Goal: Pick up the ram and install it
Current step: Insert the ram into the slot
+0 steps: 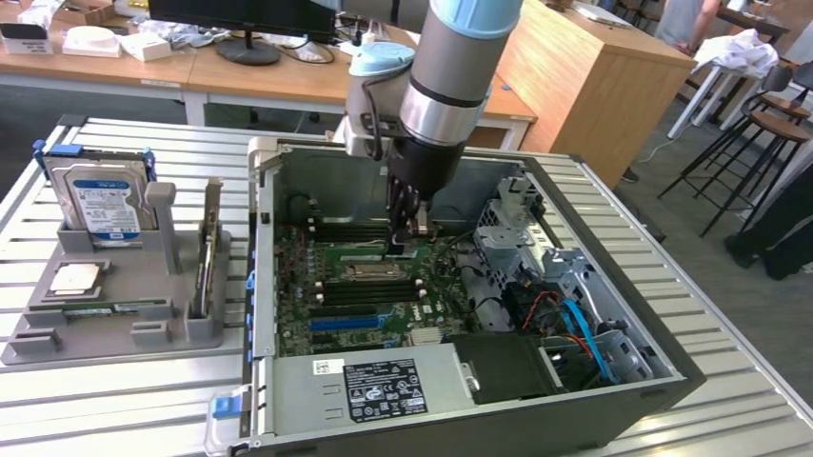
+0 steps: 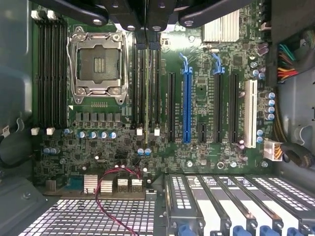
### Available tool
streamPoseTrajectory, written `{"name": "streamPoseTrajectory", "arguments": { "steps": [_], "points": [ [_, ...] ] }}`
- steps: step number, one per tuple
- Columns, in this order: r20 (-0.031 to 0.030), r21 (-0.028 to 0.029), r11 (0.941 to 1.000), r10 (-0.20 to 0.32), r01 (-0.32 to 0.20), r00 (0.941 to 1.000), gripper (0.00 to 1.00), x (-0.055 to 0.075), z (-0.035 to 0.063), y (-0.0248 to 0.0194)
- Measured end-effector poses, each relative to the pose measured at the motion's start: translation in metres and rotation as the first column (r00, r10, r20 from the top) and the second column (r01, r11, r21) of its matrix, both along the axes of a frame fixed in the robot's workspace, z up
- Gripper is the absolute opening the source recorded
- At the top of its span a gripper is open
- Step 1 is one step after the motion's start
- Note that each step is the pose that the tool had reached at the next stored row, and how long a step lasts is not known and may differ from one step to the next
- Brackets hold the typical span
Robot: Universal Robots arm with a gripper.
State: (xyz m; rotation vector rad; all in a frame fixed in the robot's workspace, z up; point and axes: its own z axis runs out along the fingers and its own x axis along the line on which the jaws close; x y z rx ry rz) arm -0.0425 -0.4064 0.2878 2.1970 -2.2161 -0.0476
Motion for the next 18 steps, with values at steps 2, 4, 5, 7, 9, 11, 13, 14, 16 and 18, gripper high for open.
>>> {"name": "streamPoseTrajectory", "arguments": {
  "steps": [2,4,5,7,9,11,13,14,16,18],
  "points": [
    [0.0000,0.0000,1.0000,0.000,0.000,1.0000,0.11,0.0000,-0.0012,0.0000],
    [0.0000,-0.0001,1.0000,0.000,0.000,1.0000,0.11,0.0000,-0.0024,0.0000],
    [0.0000,0.0000,1.0000,0.000,0.000,1.0000,0.11,0.0000,-0.0031,0.0000],
    [0.0000,0.0000,1.0000,0.000,0.000,1.0000,0.11,0.0000,-0.0044,0.0000],
    [0.0000,-0.0001,1.0000,0.000,0.000,1.0000,0.11,0.0000,-0.0057,0.0000],
    [0.0000,0.0000,1.0000,0.000,0.000,1.0000,0.11,0.0000,-0.0069,0.0000],
    [0.0000,-0.0001,1.0000,0.000,0.000,1.0000,0.11,0.0000,-0.0079,0.0000],
    [-0.0001,-0.0003,1.0000,0.000,0.000,1.0000,0.11,0.0000,-0.0081,0.0000],
    [0.0000,-0.0001,1.0000,0.000,0.000,1.0000,0.11,0.0000,-0.0083,0.0000],
    [-0.0001,-0.0001,1.0000,0.000,0.000,1.0000,0.11,0.0000,-0.0083,0.0000]
  ]
}}
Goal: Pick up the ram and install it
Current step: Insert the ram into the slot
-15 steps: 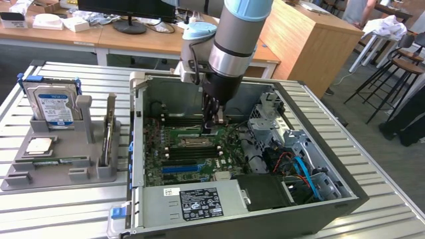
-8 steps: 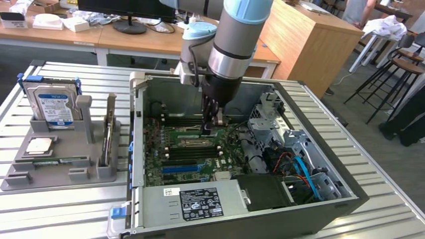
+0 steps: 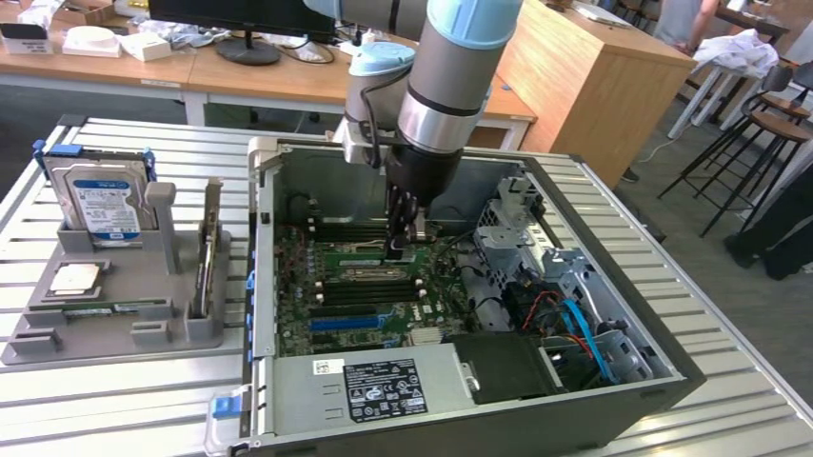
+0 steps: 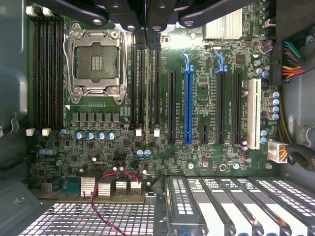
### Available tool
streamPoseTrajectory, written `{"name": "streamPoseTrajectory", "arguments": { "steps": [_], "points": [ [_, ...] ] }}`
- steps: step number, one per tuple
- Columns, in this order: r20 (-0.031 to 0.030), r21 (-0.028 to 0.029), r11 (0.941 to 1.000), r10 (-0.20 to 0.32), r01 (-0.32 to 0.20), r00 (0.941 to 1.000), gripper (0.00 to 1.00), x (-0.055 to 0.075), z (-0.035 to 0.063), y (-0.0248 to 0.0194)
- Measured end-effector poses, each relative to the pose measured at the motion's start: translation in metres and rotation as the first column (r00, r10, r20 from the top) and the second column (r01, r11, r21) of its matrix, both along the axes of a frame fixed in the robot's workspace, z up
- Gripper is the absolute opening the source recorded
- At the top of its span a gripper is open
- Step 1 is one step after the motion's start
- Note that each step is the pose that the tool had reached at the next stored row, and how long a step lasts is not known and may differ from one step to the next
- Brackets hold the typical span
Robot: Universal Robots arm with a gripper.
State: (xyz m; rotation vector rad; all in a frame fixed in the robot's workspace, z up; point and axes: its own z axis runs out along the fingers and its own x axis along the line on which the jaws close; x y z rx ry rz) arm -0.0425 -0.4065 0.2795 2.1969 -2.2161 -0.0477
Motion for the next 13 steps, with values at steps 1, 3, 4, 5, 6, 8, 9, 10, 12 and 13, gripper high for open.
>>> {"name": "streamPoseTrajectory", "arguments": {
  "steps": [1,3,4,5,6,8,9,10,12,13],
  "points": [
    [0.0001,0.0000,1.0000,0.000,0.000,1.0000,0.11,0.0002,0.0000,0.0000],
    [0.0001,0.0002,1.0000,0.000,0.000,1.0000,0.11,0.0012,-0.0001,0.0000],
    [0.0000,0.0002,1.0000,0.000,0.000,1.0000,0.11,0.0017,-0.0001,0.0000],
    [0.0000,0.0002,1.0000,0.000,0.000,1.0000,0.11,0.0024,-0.0001,0.0000],
    [0.0000,0.0002,1.0000,0.000,0.000,1.0000,0.11,0.0031,-0.0001,0.0000],
    [-0.0002,0.0001,1.0000,0.000,0.000,1.0000,0.11,0.0047,-0.0001,0.0000],
    [-0.0002,0.0001,1.0000,0.000,0.000,1.0000,0.11,0.0055,-0.0001,0.0000],
    [-0.0002,0.0002,1.0000,0.000,0.000,1.0000,0.11,0.0063,-0.0002,0.0000],
    [-0.0003,0.0001,1.0000,0.000,0.000,1.0000,0.11,0.0068,-0.0002,0.0000],
    [-0.0003,0.0001,1.0000,0.000,0.000,1.0000,0.11,0.0068,-0.0002,0.0000]
  ]
}}
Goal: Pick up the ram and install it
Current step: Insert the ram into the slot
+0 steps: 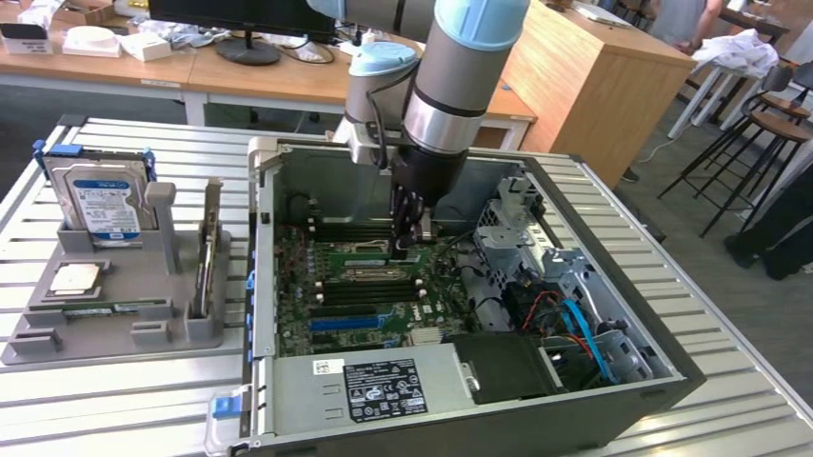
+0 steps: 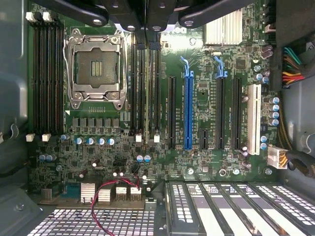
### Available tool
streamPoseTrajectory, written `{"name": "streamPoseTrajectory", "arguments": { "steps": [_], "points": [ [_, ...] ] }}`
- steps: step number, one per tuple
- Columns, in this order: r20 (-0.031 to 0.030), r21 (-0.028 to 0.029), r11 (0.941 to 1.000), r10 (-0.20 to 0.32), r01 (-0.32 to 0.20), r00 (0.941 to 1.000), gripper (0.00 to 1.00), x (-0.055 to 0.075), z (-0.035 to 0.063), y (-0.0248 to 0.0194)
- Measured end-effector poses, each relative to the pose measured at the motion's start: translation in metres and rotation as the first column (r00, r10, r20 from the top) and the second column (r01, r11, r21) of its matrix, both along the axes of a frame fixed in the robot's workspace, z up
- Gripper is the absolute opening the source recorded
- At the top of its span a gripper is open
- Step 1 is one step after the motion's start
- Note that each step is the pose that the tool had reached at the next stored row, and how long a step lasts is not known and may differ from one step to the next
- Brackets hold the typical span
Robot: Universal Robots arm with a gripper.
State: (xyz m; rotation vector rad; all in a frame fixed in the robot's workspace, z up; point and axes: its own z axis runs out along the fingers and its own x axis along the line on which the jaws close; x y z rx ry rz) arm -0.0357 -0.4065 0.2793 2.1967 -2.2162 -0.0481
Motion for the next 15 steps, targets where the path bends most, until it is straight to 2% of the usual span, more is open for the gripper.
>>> {"name": "streamPoseTrajectory", "arguments": {
  "steps": [15],
  "points": [
    [0.0000,-0.0001,1.0000,0.000,0.000,1.0000,0.11,0.0001,-0.0065,0.0000]
  ]
}}
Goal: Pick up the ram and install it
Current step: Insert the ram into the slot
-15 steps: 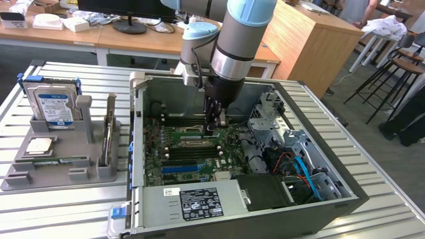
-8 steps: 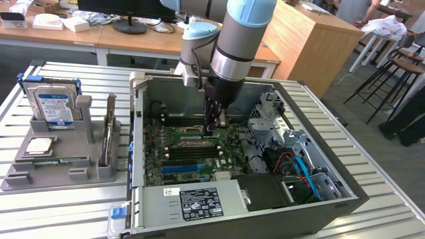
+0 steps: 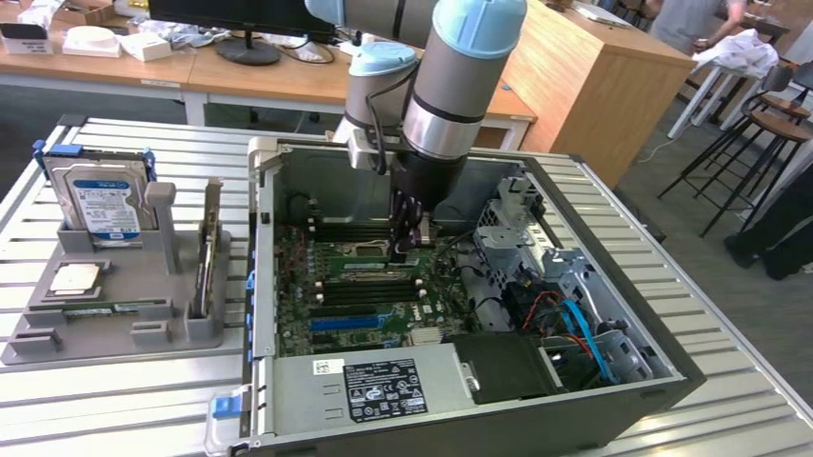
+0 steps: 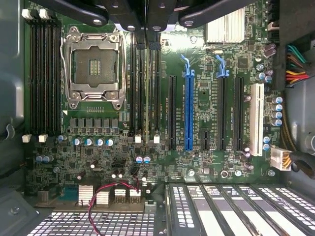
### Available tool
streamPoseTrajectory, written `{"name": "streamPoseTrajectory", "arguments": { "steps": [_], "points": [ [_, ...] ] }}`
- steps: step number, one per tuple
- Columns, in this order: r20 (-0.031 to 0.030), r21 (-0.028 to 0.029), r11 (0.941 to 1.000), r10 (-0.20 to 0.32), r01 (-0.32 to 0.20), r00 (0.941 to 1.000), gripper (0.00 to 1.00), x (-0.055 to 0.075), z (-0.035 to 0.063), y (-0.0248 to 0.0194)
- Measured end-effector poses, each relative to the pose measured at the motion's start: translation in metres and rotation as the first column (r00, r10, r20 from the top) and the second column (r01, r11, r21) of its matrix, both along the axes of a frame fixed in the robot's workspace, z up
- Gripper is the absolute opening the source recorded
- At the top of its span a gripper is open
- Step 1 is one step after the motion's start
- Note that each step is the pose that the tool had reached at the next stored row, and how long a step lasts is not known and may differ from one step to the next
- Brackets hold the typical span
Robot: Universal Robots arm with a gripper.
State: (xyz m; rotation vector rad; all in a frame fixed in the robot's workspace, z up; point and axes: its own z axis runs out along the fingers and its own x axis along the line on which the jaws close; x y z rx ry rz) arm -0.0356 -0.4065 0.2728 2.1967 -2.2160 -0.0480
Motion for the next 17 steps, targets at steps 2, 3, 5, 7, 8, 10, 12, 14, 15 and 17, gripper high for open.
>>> {"name": "streamPoseTrajectory", "arguments": {
  "steps": [2,3,5,7,8,10,12,14,15,17],
  "points": [
    [0.0000,0.0001,1.0000,0.000,0.000,1.0000,0.11,0.0000,0.0000,0.0000],
    [0.0000,0.0001,1.0000,0.000,0.000,1.0000,0.11,0.0001,-0.0001,0.0000],
    [0.0001,0.0001,1.0000,0.000,0.000,1.0000,0.11,0.0011,-0.0001,0.0000],
    [0.0001,0.0002,1.0000,0.000,0.000,1.0000,0.11,0.0018,-0.0001,0.0000],
    [0.0000,0.0001,1.0000,0.000,0.000,1.0000,0.11,0.0018,-0.0001,0.0000],
    [0.0000,0.0002,1.0000,0.000,0.000,1.0000,0.11,0.0018,-0.0001,0.0000],
    [0.0002,0.0004,1.0000,0.000,0.000,1.0000,0.11,0.0019,-0.0002,-0.0005],
    [0.0000,0.0001,1.0000,0.000,0.000,1.0000,0.11,0.0019,-0.0001,-0.0018],
    [0.0000,0.0001,1.0000,0.000,0.000,1.0000,0.11,0.0018,-0.0001,-0.0023],
    [0.0001,0.0001,1.0000,0.000,0.000,1.0000,0.11,0.0018,-0.0001,-0.0031]
  ]
}}
